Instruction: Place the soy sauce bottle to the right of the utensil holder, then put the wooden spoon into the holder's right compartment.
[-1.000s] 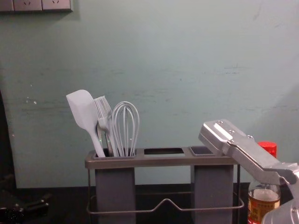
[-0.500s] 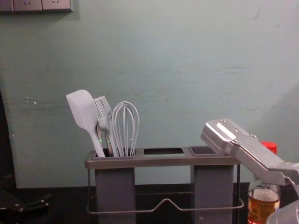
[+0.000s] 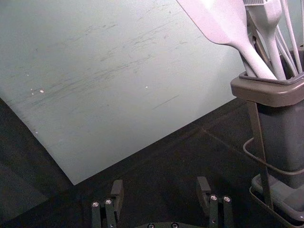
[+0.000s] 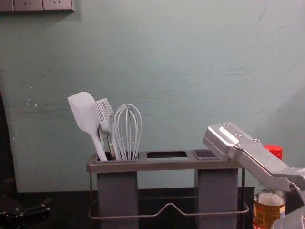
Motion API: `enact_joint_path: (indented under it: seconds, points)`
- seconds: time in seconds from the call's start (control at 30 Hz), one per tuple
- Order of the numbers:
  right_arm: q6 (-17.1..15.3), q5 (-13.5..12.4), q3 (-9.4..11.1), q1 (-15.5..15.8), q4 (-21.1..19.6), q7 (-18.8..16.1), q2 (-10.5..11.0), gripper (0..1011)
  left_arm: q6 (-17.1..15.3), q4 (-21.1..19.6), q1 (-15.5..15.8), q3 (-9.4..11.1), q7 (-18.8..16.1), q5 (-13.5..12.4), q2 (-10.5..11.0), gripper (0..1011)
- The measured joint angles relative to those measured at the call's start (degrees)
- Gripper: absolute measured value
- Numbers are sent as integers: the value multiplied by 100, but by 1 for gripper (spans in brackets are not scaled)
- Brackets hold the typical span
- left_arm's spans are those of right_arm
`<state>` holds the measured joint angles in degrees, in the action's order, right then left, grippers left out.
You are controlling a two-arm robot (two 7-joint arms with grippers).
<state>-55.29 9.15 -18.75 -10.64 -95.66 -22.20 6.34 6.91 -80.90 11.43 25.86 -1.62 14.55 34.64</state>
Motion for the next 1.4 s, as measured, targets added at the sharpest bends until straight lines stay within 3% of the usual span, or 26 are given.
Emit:
enact_joint_path:
  seconds: [0.27, 0.73, 1.13, 1.4]
  points:
    - [-48, 80, 44, 88, -173, -49, -36, 842, 0, 0, 0, 0, 0, 0, 0, 1005]
    - [-16, 156, 163, 627, -1499, -341, 178, 842, 0, 0, 0, 0, 0, 0, 0, 1005]
    - [815, 79, 570, 1290, -2616, -401, 350, 842, 0, 0, 0, 0, 0, 0, 0, 1005]
    - [1288, -76, 801, 1396, -2965, -353, 491, 842, 0, 0, 0, 0, 0, 0, 0, 1005]
